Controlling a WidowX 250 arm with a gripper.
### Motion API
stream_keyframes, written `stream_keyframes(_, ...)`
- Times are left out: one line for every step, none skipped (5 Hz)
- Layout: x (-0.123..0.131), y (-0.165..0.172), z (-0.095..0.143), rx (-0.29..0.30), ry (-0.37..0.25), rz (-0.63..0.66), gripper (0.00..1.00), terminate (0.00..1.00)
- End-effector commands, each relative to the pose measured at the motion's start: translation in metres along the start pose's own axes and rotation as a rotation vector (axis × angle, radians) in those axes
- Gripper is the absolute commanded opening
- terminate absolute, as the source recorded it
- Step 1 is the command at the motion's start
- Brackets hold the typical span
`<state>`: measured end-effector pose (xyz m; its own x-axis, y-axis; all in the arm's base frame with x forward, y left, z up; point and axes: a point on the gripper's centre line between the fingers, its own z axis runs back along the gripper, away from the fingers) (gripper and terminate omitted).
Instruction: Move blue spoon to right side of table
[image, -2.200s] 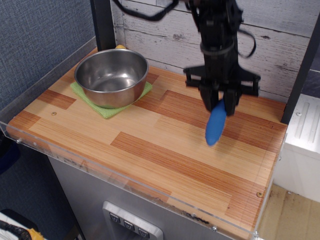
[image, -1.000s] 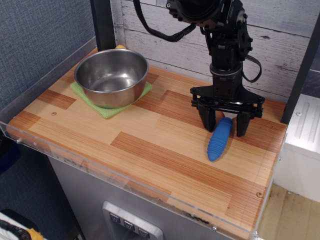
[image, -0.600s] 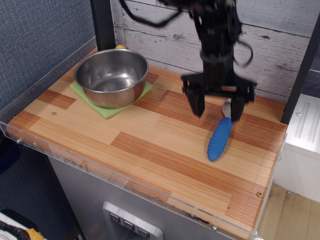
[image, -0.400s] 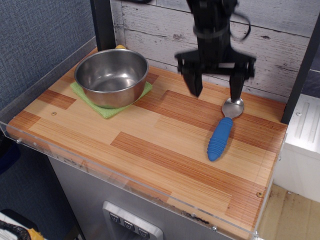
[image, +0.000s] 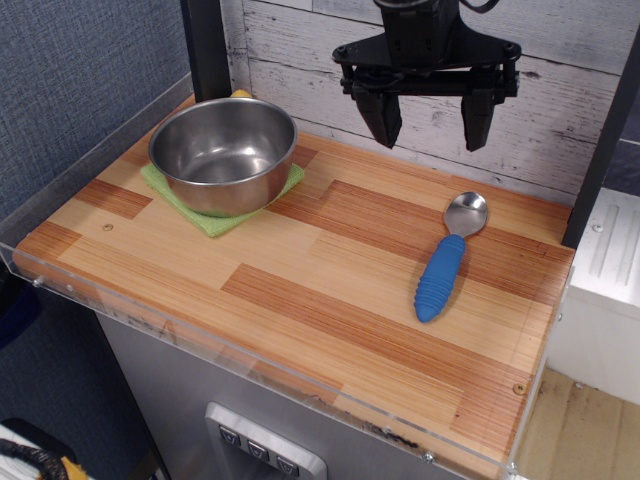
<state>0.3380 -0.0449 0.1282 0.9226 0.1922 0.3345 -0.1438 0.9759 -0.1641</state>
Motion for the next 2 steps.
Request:
stream_keyframes(-0.0159,-0.0053,0.0167,-0.013,-0.038,-0.003,1.00,0.00)
stream_keyframes(-0.0159,-0.0053,0.0167,-0.013,-0.038,-0.003,1.00,1.00)
